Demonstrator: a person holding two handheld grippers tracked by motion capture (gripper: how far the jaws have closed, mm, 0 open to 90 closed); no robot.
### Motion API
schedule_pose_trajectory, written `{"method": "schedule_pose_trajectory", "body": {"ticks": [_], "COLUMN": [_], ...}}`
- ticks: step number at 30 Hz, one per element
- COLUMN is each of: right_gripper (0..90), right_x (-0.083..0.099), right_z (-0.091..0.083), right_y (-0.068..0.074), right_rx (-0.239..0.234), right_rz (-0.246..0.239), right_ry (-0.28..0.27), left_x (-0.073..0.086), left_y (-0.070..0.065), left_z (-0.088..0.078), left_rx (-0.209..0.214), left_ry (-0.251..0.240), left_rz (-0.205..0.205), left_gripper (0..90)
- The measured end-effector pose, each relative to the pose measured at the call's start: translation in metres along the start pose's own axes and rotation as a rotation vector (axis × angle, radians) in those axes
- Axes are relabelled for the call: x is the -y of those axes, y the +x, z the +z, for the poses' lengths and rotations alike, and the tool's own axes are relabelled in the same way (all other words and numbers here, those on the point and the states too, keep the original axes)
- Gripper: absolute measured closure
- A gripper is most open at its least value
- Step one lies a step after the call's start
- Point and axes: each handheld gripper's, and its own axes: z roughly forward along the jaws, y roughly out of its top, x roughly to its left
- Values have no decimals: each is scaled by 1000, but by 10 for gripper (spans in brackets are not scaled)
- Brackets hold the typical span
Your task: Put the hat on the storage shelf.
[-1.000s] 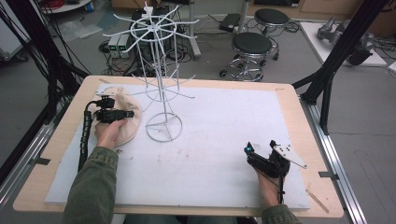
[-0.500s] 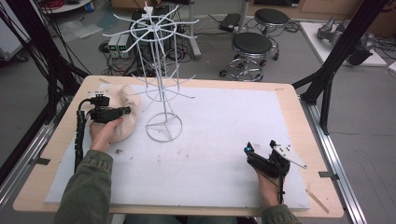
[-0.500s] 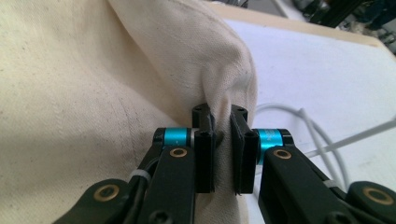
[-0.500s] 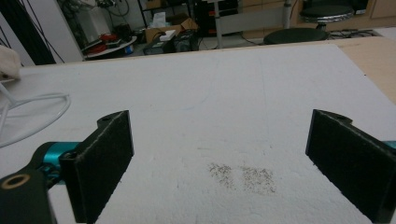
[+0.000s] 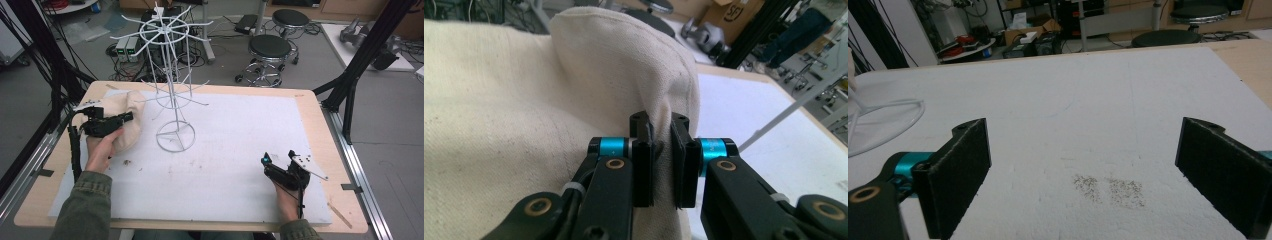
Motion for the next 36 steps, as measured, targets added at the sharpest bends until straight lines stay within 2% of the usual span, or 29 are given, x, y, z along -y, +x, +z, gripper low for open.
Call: {"method": "schedule_pose_trajectory", "body": {"ticks": [3, 6, 11, 17, 20, 23, 29, 33, 36], "right_gripper": [66, 66, 66, 66, 66, 66, 66, 66, 66], "right_x": [0, 0, 0, 0, 0, 0, 0, 0, 0], "right_z": [0, 0, 0, 1, 1, 1, 1, 1, 1], "right_y": [0, 1, 1, 1, 2, 2, 2, 2, 2], "right_rx": [0, -2, -3, -5, -7, -8, -8, -9, -10], "right_rz": [4, 3, 3, 0, -3, -3, -2, -4, -2], "right_ry": [1, 2, 5, 8, 5, 4, 5, 5, 6], "left_x": [-3, -4, -8, -12, -14, -17, -22, -29, -31], "left_y": [-5, -8, -12, -24, -30, -31, -36, -46, -51], "left_z": [-10, -17, -30, -50, -61, -71, -90, -107, -113], "left_rx": [1, -19, 8, 36, 34, 40, 76, 114, 121], "left_ry": [-40, -77, -118, -173, -184, -205, -254, -279, -294], "left_rz": [20, 52, 64, 104, 134, 142, 151, 187, 201], "left_gripper": [818, 818, 818, 817, 817, 817, 816, 816, 816]}}
